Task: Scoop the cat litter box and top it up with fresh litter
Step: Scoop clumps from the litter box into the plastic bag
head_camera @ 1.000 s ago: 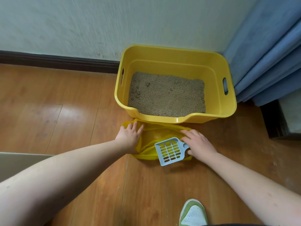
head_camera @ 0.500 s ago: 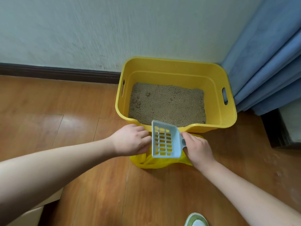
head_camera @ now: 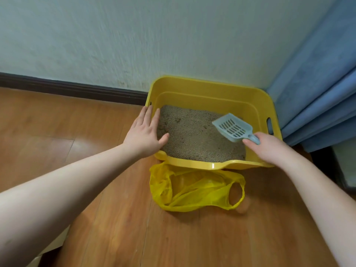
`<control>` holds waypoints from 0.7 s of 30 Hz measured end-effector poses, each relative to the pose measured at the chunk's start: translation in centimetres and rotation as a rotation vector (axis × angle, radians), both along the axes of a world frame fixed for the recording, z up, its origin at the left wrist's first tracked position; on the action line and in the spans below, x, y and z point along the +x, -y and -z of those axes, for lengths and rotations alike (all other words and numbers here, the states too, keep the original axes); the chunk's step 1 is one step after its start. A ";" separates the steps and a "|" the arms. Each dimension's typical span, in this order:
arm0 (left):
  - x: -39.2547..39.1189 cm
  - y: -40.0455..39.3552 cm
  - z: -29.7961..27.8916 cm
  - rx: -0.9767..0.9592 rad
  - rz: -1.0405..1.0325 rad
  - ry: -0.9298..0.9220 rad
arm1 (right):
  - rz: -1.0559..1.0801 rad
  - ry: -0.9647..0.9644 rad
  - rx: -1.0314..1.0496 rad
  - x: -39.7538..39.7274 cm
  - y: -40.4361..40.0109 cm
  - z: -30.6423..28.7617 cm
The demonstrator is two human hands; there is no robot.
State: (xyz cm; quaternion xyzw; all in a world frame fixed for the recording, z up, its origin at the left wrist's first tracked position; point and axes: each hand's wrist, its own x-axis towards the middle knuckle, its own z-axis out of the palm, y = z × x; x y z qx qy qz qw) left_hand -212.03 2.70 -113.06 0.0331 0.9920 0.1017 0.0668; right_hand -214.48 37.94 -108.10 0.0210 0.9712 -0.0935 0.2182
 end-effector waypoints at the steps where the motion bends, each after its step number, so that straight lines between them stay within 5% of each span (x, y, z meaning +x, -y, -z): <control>1: -0.2 -0.2 0.0 -0.011 0.000 0.009 | -0.010 0.031 0.032 -0.7 -0.3 0.7; 11: 0.2 -0.7 0.9 -0.062 -0.015 -0.049 | 0.018 0.125 0.277 -3.6 1.9 5.5; 21: 0.1 -0.9 1.0 -0.119 0.055 -0.077 | 0.099 0.115 0.138 -6.6 4.7 9.2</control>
